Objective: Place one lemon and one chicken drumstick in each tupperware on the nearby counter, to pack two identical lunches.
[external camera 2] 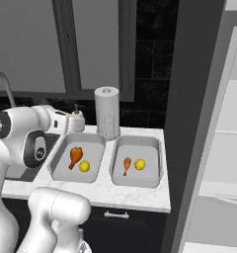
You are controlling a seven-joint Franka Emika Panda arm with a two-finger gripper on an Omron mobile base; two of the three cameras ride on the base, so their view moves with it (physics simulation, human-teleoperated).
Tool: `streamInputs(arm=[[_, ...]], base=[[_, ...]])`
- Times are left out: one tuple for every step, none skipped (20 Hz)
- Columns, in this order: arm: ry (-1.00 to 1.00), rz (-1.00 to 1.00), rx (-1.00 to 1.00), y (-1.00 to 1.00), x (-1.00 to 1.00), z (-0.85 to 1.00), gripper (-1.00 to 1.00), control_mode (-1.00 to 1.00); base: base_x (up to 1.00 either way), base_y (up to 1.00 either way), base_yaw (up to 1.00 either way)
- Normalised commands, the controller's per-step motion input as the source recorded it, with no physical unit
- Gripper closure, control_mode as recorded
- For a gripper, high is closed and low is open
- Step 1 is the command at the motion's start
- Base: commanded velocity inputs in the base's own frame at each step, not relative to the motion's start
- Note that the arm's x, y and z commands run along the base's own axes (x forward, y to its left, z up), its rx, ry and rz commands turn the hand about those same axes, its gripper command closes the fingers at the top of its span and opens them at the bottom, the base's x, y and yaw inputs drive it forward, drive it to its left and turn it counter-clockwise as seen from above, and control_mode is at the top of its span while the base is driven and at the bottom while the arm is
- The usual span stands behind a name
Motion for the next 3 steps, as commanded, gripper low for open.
streamInputs(arm=[[-0.06,0.0,0.13,-0.1,-0.13,0.0,-1.0,-1.0],[-0.05,0.0,0.15,-0.15,-0.08,0.0,-1.0,-1.0],[-0.06,0.0,0.15,-0.15,-0.09,0.0,-1.0,-1.0]], base=[[0.0,0.0,0.0],[0.0,0.0,0.0],[0.0,0.0,0.0]])
